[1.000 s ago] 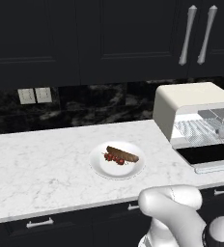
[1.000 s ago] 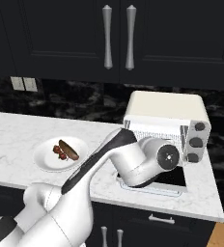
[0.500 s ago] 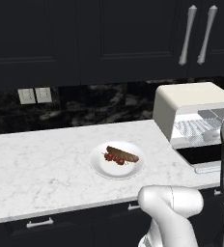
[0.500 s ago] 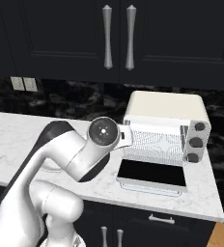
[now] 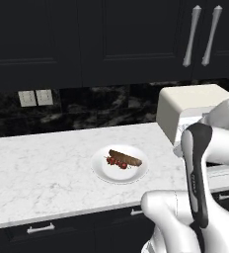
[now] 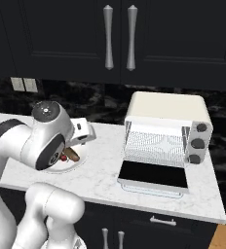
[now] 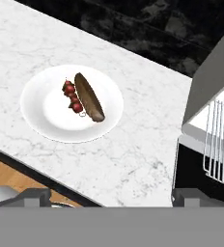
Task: Pick up the kebab skewer and baguette bread, and place them inside the toaster oven. Close the toaster oven door and start by setting the timer.
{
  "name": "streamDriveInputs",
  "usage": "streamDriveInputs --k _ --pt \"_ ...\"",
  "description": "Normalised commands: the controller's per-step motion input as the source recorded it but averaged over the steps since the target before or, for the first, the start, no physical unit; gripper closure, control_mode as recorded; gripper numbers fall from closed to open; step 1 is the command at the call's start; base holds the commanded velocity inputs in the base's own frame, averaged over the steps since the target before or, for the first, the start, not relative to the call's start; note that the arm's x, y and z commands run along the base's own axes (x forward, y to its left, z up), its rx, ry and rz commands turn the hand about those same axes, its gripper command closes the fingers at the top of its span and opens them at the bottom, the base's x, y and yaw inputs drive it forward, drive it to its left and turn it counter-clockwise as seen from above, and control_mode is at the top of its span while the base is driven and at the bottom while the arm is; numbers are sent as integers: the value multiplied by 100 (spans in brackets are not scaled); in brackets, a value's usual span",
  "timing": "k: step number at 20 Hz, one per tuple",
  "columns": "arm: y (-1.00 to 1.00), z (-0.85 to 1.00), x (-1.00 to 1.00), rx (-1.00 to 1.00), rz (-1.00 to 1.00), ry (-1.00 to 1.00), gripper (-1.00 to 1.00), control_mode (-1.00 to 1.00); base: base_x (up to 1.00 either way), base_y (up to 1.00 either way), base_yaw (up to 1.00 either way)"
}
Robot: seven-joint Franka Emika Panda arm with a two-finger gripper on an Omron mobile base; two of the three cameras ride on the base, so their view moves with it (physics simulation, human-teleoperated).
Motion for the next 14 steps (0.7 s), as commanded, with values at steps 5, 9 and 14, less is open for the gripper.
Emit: streamDriveInputs --k 5,9,14 --pt "48 -5 53 -4 25 16 -100 -100 0 0 0" --pt "22 -22 59 -3 23 4 -100 -100 0 0 0" --pt "37 -24 37 -2 13 11 -100 -100 0 0 0"
